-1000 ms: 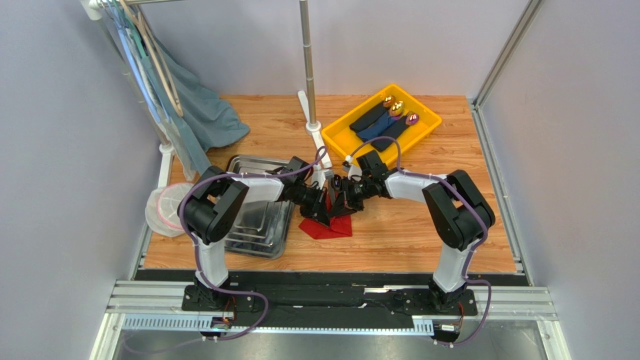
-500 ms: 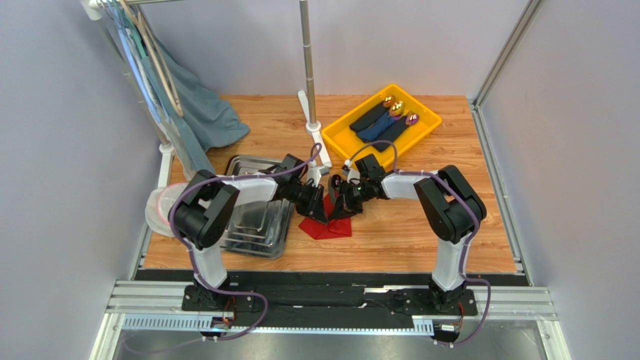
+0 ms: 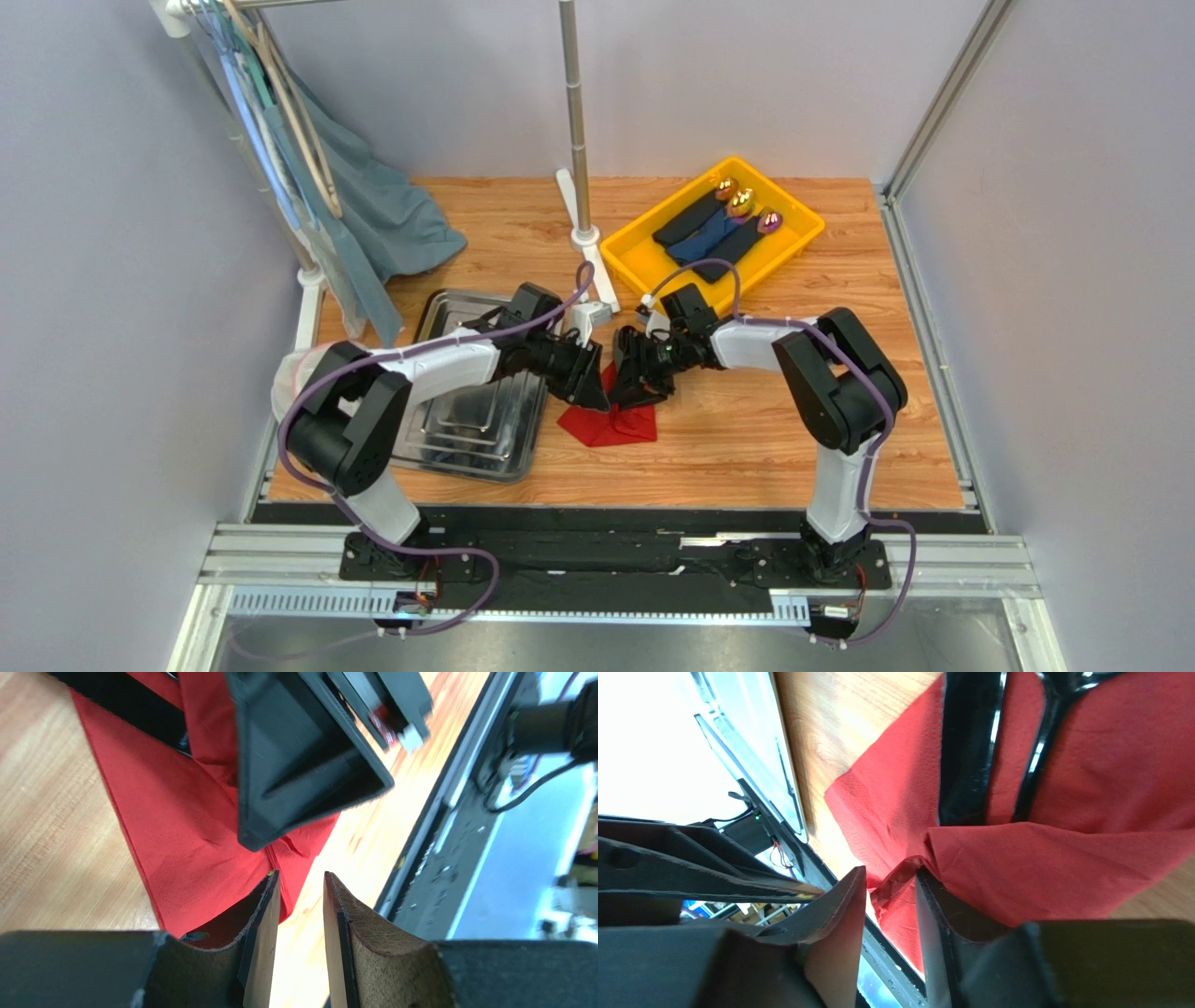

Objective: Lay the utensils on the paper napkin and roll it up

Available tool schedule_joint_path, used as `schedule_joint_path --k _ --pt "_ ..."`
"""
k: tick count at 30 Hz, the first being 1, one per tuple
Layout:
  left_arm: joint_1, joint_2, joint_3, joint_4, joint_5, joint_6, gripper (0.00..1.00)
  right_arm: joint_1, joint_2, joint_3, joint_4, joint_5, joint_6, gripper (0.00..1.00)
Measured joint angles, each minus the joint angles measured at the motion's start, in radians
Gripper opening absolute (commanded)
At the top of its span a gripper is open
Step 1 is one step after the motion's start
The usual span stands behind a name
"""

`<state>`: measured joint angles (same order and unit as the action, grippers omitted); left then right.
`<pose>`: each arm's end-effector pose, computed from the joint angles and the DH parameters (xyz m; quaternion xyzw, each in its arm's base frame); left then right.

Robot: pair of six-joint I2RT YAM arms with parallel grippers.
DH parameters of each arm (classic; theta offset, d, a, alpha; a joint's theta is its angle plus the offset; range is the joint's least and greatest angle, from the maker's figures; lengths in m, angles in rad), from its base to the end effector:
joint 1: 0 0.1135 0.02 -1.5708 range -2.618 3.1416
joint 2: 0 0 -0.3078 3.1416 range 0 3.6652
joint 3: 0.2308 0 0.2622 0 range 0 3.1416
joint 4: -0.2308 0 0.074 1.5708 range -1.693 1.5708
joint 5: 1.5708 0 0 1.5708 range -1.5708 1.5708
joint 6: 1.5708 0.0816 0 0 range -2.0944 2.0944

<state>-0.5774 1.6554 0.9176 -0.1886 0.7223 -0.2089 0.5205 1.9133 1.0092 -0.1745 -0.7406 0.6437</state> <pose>0.2692 -0.2398 0.1848 0.2726 0.8518 -0.4231 0.1452 0.3125 0.2426 0.1216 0.0323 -0.9078 -0.4180 0.0033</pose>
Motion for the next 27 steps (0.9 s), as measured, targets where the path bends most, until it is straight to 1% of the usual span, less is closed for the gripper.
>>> schedule_joint_path --k 4,7,9,11,12,16,20,27 --pt "-0.033 -0.06 -0.054 0.015 -0.022 0.09 0.37 0.001 0.0 0.008 -0.003 -0.006 0.006 0.46" --pt "-0.077 -0.14 -0.092 0.036 -0.04 0.195 0.34 0.001 0.003 0.015 -0.005 -0.01 0.007 0.49" --pt "-0.119 -0.189 -0.107 0.055 -0.078 0.28 0.3 0.001 0.005 0.018 -0.007 -0.012 0.007 0.55" --pt "-0.176 -0.229 -0.119 0.08 -0.126 0.379 0.27 0.002 0.006 0.021 -0.007 -0.018 0.011 0.56" --pt "-0.203 -0.24 -0.123 0.093 -0.152 0.423 0.23 0.002 0.006 0.023 -0.008 -0.02 0.012 0.56" --pt "-0.293 -0.241 -0.134 0.142 -0.262 0.591 0.17 0.003 0.007 0.026 -0.008 -0.021 0.014 0.56" --pt "-0.337 -0.216 -0.136 0.184 -0.354 0.733 0.14 0.003 0.009 0.026 -0.008 -0.022 0.014 0.56" --pt "-0.364 -0.119 -0.122 0.193 -0.462 0.854 0.12 0.003 0.01 0.026 -0.008 -0.025 0.014 0.56"
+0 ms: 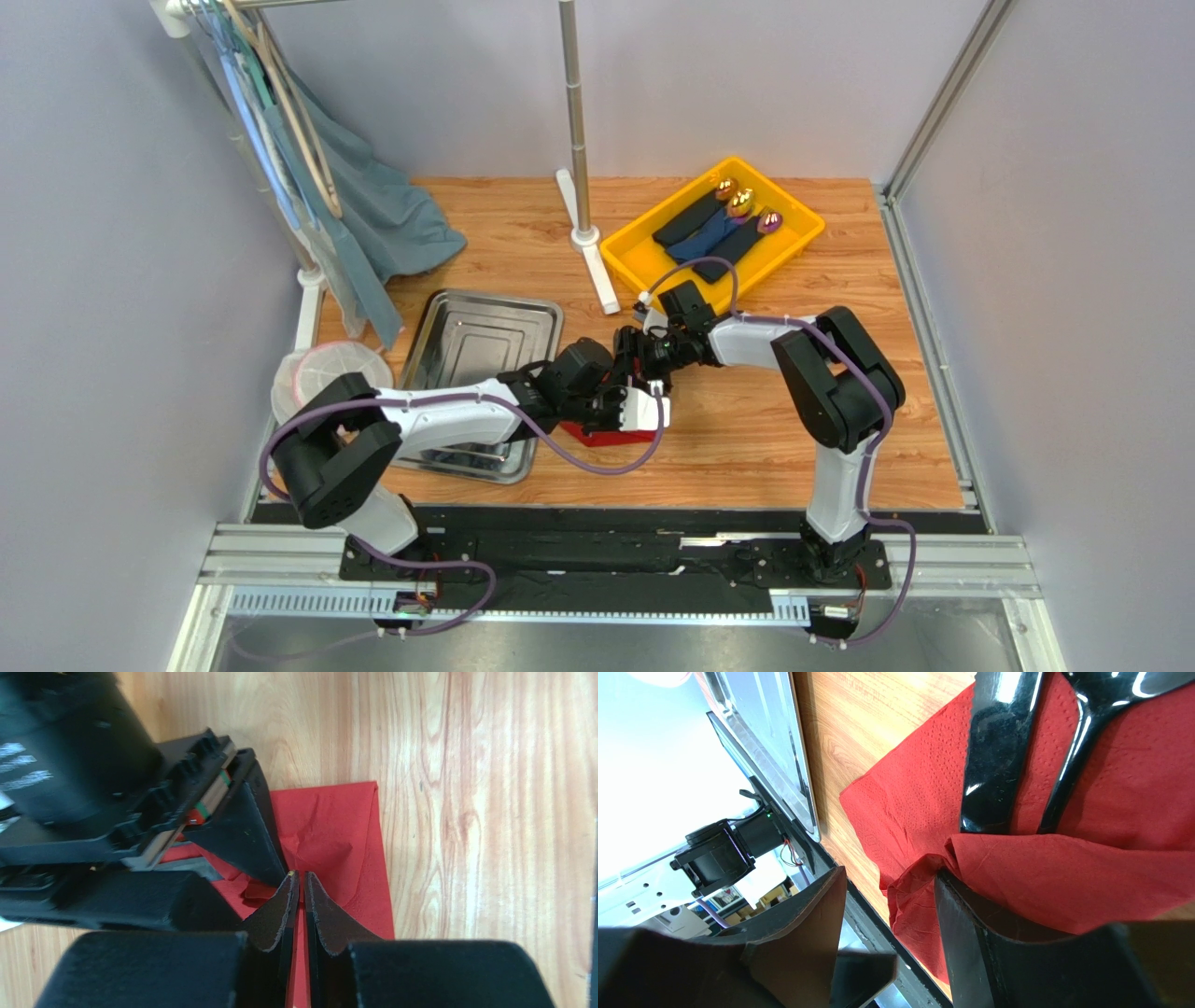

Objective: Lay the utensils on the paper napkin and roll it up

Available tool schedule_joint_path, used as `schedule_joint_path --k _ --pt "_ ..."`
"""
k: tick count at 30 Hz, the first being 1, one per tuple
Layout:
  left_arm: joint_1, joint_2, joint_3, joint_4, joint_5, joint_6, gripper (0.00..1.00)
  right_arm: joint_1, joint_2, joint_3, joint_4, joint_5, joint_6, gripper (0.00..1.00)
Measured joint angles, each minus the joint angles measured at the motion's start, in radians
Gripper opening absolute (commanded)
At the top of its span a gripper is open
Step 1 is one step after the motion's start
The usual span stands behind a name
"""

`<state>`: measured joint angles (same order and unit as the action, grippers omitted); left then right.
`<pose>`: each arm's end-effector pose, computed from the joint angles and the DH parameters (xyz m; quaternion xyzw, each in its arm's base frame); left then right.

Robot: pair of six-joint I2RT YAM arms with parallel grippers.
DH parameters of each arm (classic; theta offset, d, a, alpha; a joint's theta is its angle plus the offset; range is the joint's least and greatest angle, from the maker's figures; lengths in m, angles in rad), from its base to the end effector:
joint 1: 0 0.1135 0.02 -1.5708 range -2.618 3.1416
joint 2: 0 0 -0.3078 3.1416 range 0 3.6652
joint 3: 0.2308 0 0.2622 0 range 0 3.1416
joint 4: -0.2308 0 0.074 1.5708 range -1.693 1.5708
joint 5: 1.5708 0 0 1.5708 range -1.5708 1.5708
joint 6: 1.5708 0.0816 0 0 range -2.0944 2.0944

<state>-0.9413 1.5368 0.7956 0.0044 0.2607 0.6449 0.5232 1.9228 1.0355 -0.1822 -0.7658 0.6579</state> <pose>0.1899 -0.2965 0.1903 0.6829 0.5986 -0.1768 0.3796 0.3162 0.2477 0.1259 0.0320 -0.9028 -0.4287 0.0104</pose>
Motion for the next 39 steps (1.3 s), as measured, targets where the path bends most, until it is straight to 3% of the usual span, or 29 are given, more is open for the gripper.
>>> schedule_joint_path --k 10,23,33,39 --pt "-0.018 0.072 0.032 -0.034 -0.063 0.064 0.11 0.0 0.0 0.001 -0.002 -0.001 -0.001 0.55" --pt "-0.022 0.081 0.035 -0.109 -0.056 0.071 0.07 -0.001 -0.1 0.057 -0.096 0.014 -0.044 0.36" --pt "-0.023 0.087 0.053 -0.154 -0.05 0.05 0.07 -0.036 -0.156 0.079 -0.227 0.095 -0.117 0.13" --pt "-0.024 0.088 0.067 -0.17 -0.038 0.011 0.07 -0.04 -0.158 0.068 -0.255 0.132 -0.15 0.09"
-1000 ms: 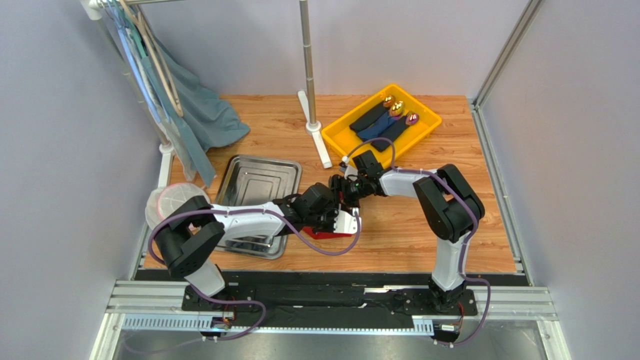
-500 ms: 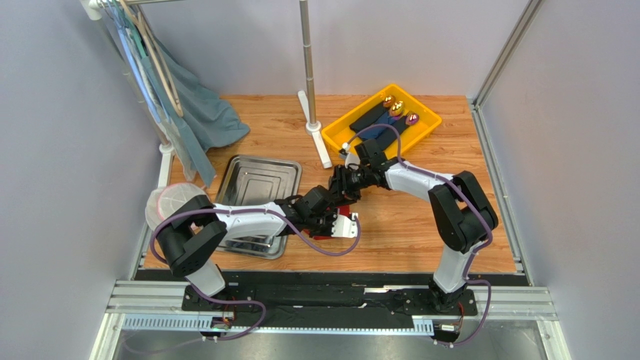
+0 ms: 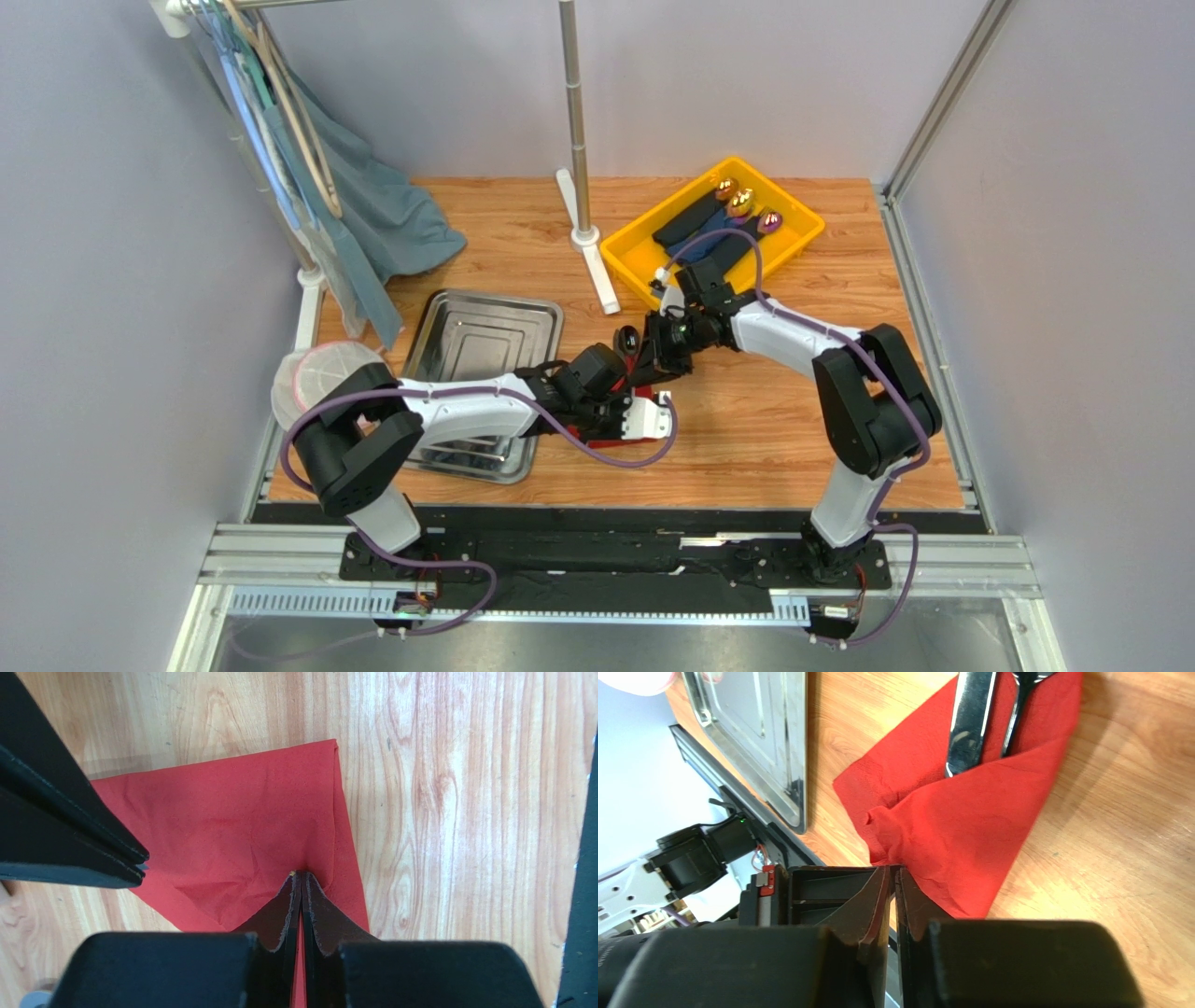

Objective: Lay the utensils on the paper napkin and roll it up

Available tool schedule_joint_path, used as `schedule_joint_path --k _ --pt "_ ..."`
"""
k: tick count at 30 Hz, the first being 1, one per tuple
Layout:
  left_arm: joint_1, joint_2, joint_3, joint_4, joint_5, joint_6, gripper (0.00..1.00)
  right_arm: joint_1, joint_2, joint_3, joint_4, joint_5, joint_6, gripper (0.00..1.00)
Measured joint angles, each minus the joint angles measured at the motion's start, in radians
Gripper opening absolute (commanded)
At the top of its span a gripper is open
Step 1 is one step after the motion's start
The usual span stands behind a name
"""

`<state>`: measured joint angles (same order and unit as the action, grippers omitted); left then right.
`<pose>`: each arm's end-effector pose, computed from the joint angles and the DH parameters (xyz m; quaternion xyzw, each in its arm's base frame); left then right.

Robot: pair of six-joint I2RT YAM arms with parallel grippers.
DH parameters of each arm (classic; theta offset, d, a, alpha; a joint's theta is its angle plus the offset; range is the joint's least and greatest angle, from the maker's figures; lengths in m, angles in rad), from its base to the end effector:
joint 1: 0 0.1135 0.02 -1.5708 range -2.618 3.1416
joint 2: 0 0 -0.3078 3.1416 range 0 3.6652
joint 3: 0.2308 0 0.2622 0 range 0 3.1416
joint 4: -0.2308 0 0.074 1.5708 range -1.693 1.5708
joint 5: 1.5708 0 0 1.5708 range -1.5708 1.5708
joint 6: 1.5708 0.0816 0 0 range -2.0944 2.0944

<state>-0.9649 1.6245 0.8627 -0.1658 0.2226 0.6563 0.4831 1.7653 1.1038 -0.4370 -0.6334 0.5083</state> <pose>0.1872 -0.3018 0.1652 0.7075 0.6242 -0.1524 0.2942 0.3153 0.2199 0.1816 -0.0612 0.9247 0.3721 0.0515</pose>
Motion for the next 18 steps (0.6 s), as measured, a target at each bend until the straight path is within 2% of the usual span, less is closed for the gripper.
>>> schedule_joint_path --k 7,11,18 --pt "0.029 0.003 0.021 -0.038 0.056 -0.094 0.1 0.011 0.019 -0.011 0.003 0.015 -0.019 0.08" --pt "0.086 0.003 0.048 -0.061 0.123 -0.19 0.16 0.021 0.052 -0.019 0.01 0.017 -0.026 0.07" --pt "0.185 -0.068 0.08 -0.095 0.219 -0.37 0.18 0.026 0.086 -0.043 0.016 0.027 -0.035 0.07"
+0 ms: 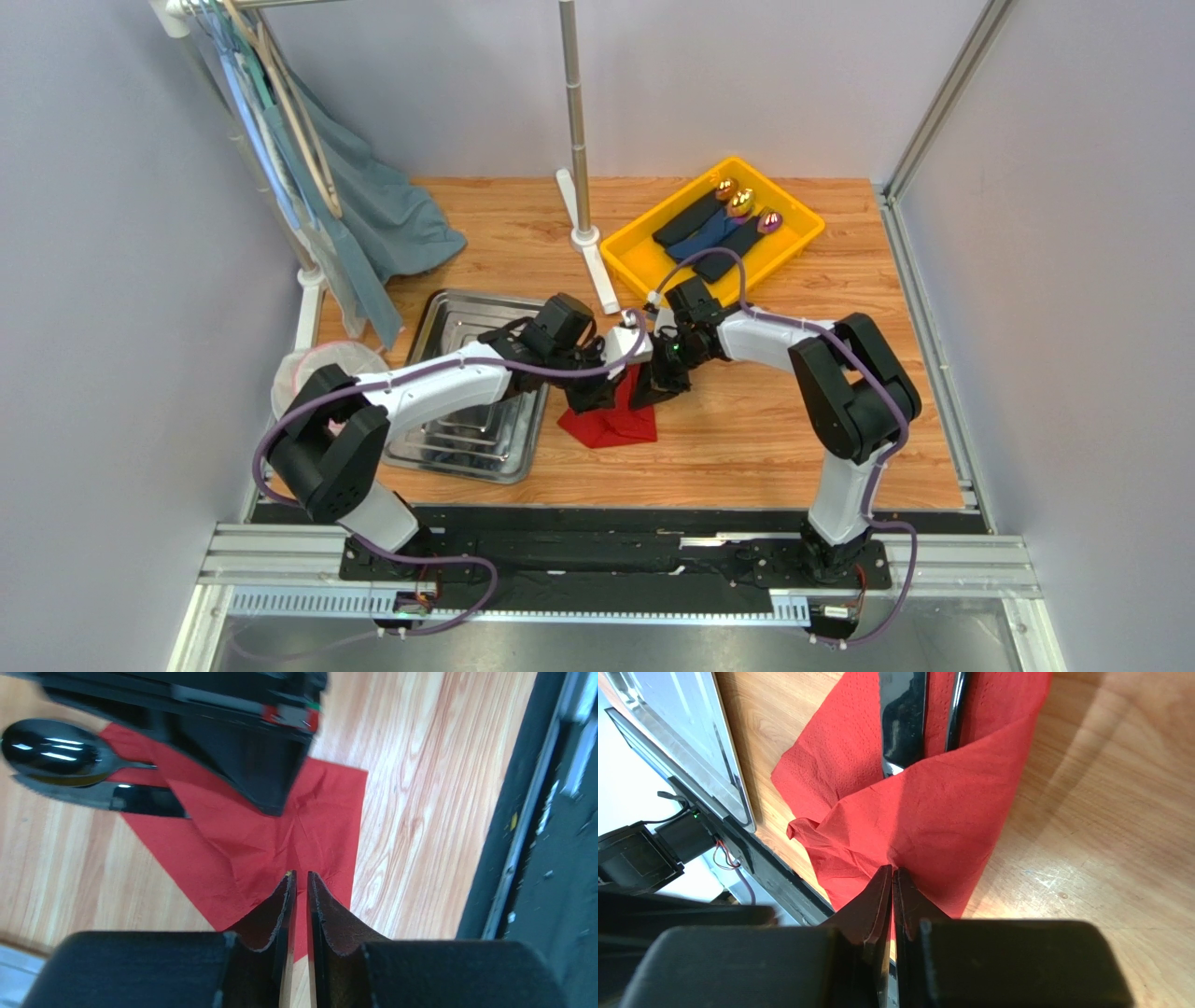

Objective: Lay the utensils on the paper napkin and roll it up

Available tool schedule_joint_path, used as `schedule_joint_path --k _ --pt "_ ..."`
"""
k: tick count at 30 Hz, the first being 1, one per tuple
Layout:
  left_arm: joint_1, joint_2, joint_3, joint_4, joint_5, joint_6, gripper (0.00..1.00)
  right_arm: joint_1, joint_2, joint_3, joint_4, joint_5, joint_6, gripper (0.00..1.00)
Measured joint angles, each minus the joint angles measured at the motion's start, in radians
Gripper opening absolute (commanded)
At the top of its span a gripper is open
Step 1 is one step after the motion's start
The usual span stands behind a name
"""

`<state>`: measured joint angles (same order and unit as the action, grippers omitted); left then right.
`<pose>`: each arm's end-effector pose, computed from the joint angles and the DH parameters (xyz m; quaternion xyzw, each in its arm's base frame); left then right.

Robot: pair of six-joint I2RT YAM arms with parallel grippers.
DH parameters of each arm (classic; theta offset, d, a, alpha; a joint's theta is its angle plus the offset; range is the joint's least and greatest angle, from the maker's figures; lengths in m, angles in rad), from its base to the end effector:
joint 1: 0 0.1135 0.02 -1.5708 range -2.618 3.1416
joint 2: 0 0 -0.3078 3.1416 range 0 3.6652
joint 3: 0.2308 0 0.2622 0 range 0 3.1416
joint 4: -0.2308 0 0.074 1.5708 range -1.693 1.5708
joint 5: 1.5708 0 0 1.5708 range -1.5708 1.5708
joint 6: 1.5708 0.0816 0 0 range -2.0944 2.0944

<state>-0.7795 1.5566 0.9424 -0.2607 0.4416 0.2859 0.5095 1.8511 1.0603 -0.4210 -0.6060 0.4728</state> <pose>0.2269 -0.2733 0.2098 0.5302 0.7522 -0.2809 0.2723 0.3063 0.2244 0.1379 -0.0705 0.9380 0.3393 0.0118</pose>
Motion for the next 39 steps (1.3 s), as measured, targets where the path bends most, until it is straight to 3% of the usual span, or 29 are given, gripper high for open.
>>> schedule_joint_path --k 3,10,15,23,26,30,39 --pt "0.04 -0.006 0.036 -0.019 0.029 -0.084 0.19 0.0 0.001 -0.003 0.008 0.002 0.0 0.07" --pt "0.122 0.084 0.13 -0.084 0.073 -0.323 0.36 0.0 0.001 -0.007 0.023 0.002 0.001 0.07" --pt "0.165 0.194 0.138 -0.122 0.082 -0.454 0.37 0.0 0.001 -0.007 0.026 0.001 0.001 0.07" --pt "0.178 0.241 0.14 -0.139 0.129 -0.521 0.37 0.001 0.001 -0.007 0.031 -0.003 0.001 0.08" --pt "0.178 0.247 0.14 -0.137 0.14 -0.529 0.27 0.001 0.001 -0.007 0.035 -0.004 0.001 0.08" --pt "0.178 0.266 0.142 -0.134 0.132 -0.539 0.03 0.001 0.001 -0.007 0.037 -0.006 0.001 0.1" --pt "0.18 0.316 0.181 -0.193 0.063 -0.529 0.0 0.003 -0.002 0.003 0.037 -0.015 0.002 0.11"
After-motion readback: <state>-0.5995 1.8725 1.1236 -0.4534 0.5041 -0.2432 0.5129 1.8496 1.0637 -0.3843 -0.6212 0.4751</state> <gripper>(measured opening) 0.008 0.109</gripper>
